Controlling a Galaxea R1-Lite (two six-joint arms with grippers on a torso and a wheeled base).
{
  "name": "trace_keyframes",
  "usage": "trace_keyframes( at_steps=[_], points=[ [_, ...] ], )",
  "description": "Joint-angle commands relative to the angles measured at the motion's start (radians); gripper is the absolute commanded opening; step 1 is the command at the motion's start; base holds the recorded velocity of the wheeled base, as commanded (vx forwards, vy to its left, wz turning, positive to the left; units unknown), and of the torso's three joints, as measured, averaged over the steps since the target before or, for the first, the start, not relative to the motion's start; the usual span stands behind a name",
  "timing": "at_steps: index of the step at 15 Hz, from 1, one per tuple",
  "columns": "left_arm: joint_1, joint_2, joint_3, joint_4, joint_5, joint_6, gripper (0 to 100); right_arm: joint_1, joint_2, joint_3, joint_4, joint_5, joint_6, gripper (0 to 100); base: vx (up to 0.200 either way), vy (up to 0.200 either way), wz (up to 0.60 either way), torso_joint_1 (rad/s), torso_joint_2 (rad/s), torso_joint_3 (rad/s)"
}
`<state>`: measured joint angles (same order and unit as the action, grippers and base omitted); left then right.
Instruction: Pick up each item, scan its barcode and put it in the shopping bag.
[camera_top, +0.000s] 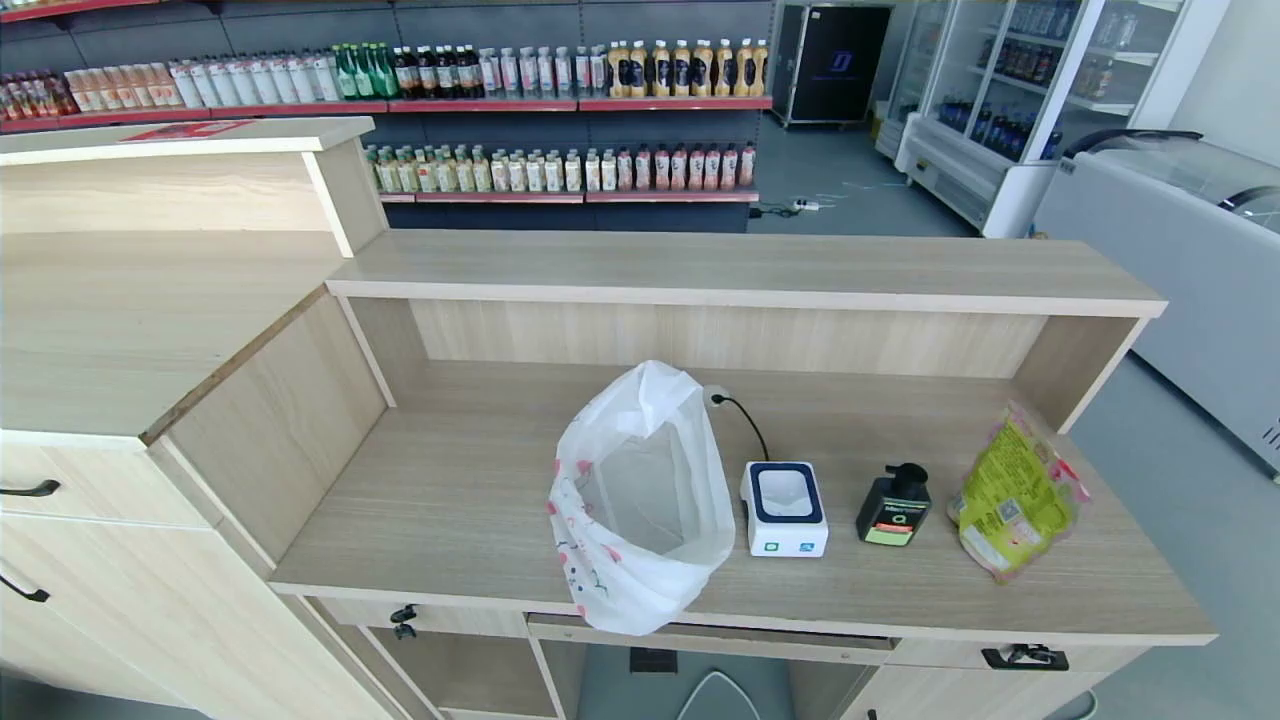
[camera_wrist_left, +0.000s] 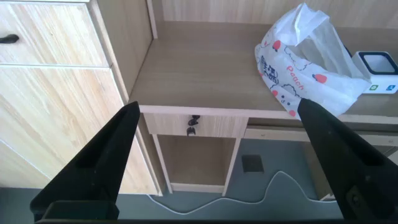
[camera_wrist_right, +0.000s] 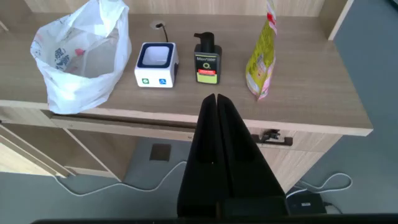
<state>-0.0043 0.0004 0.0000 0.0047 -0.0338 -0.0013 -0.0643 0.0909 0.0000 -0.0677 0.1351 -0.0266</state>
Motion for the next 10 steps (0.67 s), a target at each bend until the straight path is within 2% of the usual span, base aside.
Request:
trace_keyframes(
  at_steps=[1,2,3,4,5,6,8,9,10],
  points=[
    [0.0,0.001,0.0,0.0,0.0,0.0,100,0.0,0.001,0.0,0.0,0.0,-0.001,0,0.0,0.0,0.0,0.0,0.0,0.0],
    [0.0,0.001,0.0,0.0,0.0,0.0,100,0.0,0.018,-0.018,0.008,0.001,-0.004,0,0.0,0.0,0.0,0.0,0.0,0.0],
    [0.0,0.001,0.0,0.0,0.0,0.0,100,0.0,0.188,-0.201,0.06,-0.002,0.014,0,0.0,0.0,0.0,0.0,0.0,0.0],
    [0.0,0.001,0.0,0.0,0.0,0.0,100,-0.002,0.294,-0.293,0.086,-0.006,0.039,0,0.0,0.0,0.0,0.0,0.0,0.0],
    [0.0,0.001,0.0,0.0,0.0,0.0,100,-0.011,0.518,-0.471,0.075,-0.02,0.116,0,0.0,0.0,0.0,0.0,0.0,0.0],
    [0.0,0.001,0.0,0.0,0.0,0.0,100,-0.043,0.65,-0.538,0.045,-0.042,0.119,0,0.0,0.0,0.0,0.0,0.0,0.0],
    [0.001,0.001,0.0,0.0,0.0,0.0,100,-0.124,0.802,-0.565,-0.001,-0.038,0.103,0,0.0,0.0,0.0,0.0,0.0,0.0],
    [0.001,0.001,0.0,0.0,0.0,0.0,100,-0.164,0.943,-0.545,-0.044,-0.032,0.043,0,0.0,0.0,0.0,0.0,0.0,0.0],
    [0.0,0.001,0.0,0.0,0.0,0.0,100,-0.169,1.017,-0.535,-0.124,-0.019,0.034,0,0.0,0.0,0.0,0.0,0.0,0.0]
  ],
)
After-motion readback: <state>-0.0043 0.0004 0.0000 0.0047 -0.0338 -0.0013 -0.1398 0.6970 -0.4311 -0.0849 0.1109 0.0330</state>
